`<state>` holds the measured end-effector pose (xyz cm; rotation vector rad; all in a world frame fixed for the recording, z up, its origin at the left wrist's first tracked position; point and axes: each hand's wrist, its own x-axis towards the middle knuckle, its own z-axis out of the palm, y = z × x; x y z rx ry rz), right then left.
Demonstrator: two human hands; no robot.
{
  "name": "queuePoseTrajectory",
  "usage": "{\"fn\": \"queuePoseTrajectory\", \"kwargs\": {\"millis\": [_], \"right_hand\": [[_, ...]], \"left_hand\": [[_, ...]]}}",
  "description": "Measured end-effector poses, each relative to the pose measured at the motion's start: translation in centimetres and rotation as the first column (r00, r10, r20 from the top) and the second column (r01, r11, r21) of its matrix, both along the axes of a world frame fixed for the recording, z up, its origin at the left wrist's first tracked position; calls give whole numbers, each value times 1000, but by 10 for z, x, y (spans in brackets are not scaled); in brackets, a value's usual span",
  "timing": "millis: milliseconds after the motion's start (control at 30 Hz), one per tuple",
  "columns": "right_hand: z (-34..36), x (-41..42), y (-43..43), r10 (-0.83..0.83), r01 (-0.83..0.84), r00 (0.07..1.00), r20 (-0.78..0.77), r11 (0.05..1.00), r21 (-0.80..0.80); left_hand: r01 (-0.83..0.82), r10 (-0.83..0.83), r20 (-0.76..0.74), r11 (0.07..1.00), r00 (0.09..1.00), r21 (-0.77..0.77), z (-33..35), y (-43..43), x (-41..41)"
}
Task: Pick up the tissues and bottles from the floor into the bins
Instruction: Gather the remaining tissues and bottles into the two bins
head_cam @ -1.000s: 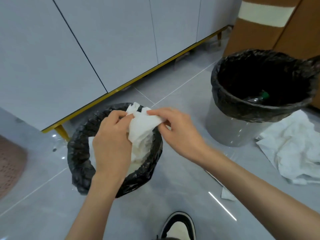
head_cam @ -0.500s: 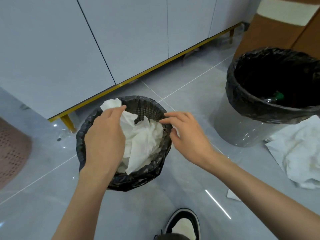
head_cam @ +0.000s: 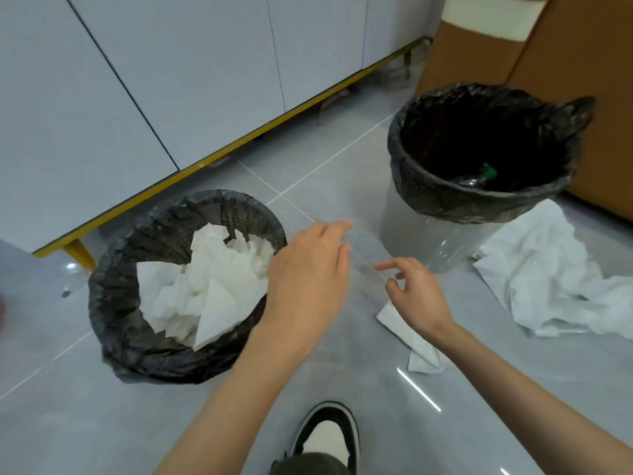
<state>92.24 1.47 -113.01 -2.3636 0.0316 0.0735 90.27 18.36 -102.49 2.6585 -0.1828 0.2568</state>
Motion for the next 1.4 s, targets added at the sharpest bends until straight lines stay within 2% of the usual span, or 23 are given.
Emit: {"fn": "queuePoseTrajectory", "kwargs": {"millis": [233,367,467,633,700,767,900,1000,1100,1167,1400], "right_hand": [[-41,-37,-67,-158,151,964,-215,987,-50],[-53,-55,-98,-238,230,931,-276,971,-61],[-58,-64,-118,-298,294,909,-292,954,-59],[-62,-74,-157,-423,414,859,-289,905,-96],[-62,-77,-173,-483,469,838,-254,875,-118],[-61,-79,-185,-514,495,831,-211,858,-138],[-54,-80,-206,-444,398,876,-188,886,-239],[-53,-78,-212,-311,202,900,-304,917,-343],[-59,-72,-209,-217,-5,884,-415,882,-471],[-60,-66,-207,-201,-54,877,-437,861,-506],[-64,-59,-211,-232,-130,809,-540,826,-549]], "left_hand": [[178,-164,-254,983,953,33,-53,-54,5],[294,-239,-375,951,896,96,-86,-82,-1],[411,-311,-469,903,827,126,-111,-101,-7],[619,-348,-659,751,667,230,-155,-123,-9],[647,-341,-674,714,655,268,-166,-126,-10],[635,-332,-651,711,682,303,-173,-127,-10],[614,-345,-603,722,719,319,-179,-132,-10],[596,-353,-573,738,740,315,-182,-133,-9],[506,-364,-517,847,775,162,-179,-137,-6],[442,-365,-476,895,800,57,-172,-145,-2],[364,-409,-464,912,786,-188,-158,-168,15]]}}
